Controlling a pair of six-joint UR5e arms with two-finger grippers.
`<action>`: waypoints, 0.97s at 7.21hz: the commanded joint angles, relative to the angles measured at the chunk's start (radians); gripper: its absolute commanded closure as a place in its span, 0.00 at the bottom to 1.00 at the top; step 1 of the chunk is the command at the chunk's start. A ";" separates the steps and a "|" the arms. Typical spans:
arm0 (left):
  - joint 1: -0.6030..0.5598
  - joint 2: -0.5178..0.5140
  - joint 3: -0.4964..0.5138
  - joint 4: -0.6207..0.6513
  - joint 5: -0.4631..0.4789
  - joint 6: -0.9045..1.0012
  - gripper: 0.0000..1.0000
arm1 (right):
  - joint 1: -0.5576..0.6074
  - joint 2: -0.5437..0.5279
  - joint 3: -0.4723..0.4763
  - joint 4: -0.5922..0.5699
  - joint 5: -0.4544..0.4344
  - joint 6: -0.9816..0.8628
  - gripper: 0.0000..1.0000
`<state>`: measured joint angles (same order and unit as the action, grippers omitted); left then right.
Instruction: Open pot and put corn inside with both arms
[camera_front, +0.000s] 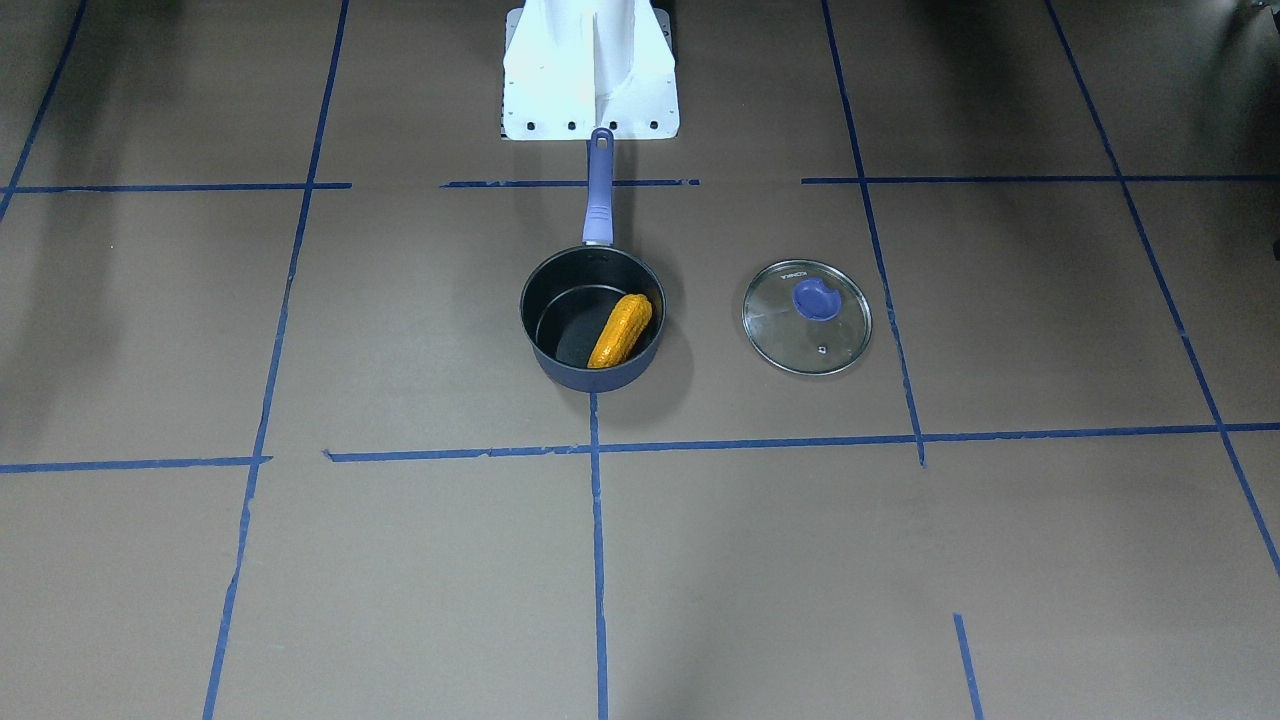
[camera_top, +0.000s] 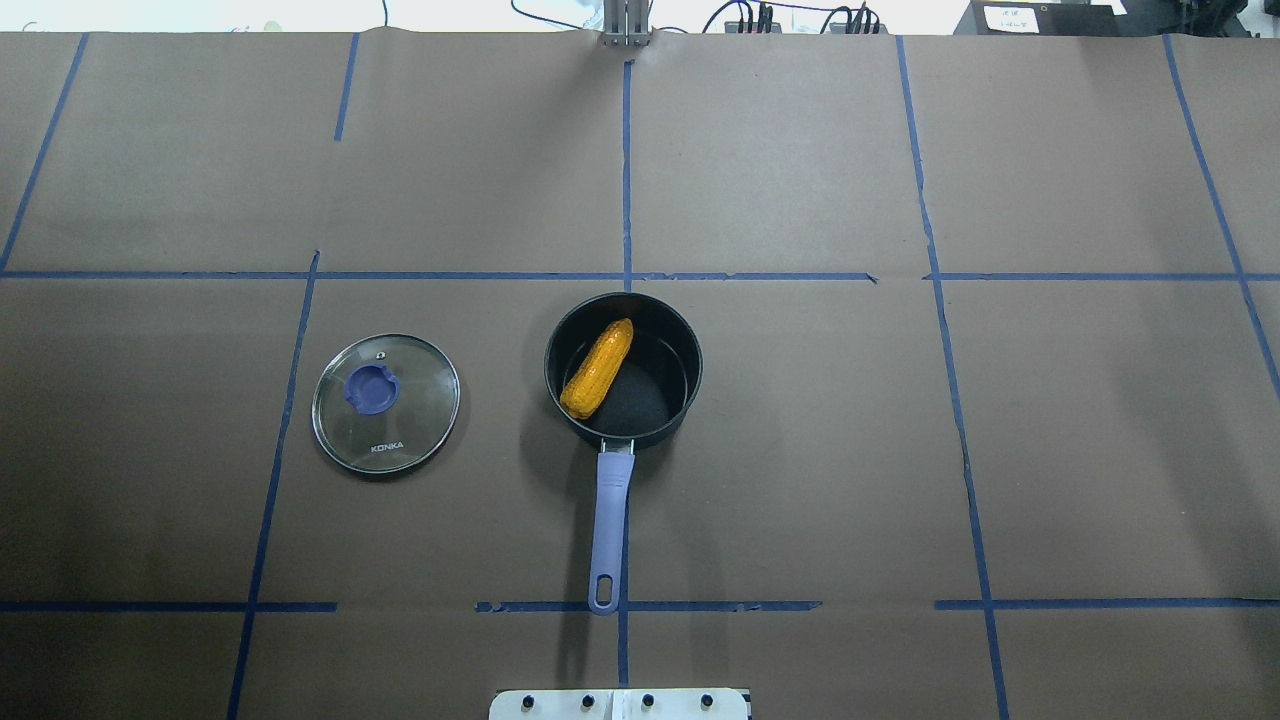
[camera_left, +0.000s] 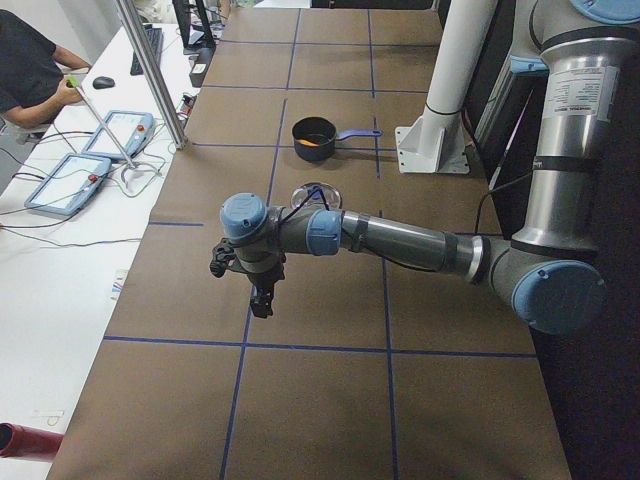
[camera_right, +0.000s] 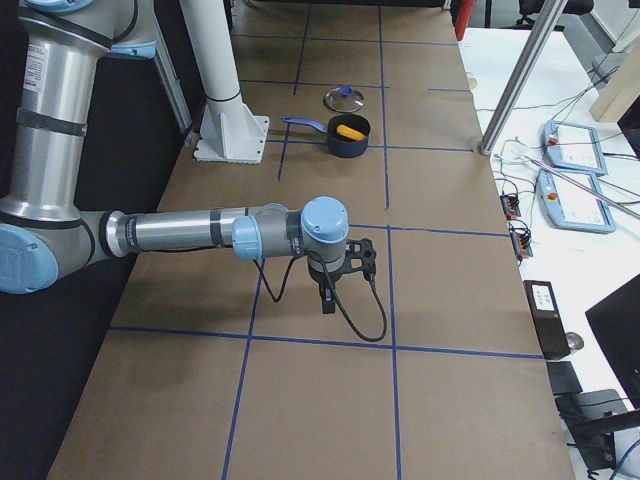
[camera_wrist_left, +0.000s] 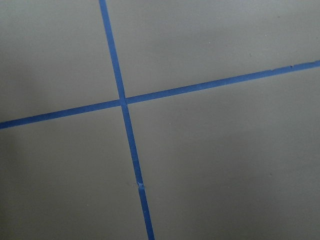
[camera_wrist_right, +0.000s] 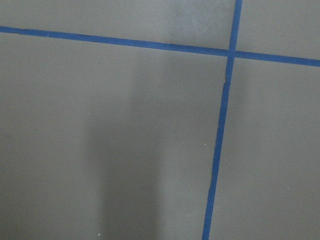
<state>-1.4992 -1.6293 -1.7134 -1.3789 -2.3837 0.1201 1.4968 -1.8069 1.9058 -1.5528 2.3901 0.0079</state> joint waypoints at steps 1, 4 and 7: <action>-0.009 0.009 -0.006 0.015 -0.002 0.012 0.00 | 0.008 0.001 -0.002 -0.012 -0.046 -0.022 0.00; -0.007 0.009 -0.008 0.015 -0.002 0.012 0.00 | 0.007 0.000 -0.004 -0.012 -0.040 -0.011 0.00; -0.007 0.006 -0.024 0.011 -0.003 0.012 0.00 | 0.007 -0.005 0.001 -0.010 -0.023 -0.005 0.00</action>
<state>-1.5064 -1.6217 -1.7264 -1.3671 -2.3898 0.1328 1.5034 -1.8072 1.9040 -1.5643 2.3615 0.0017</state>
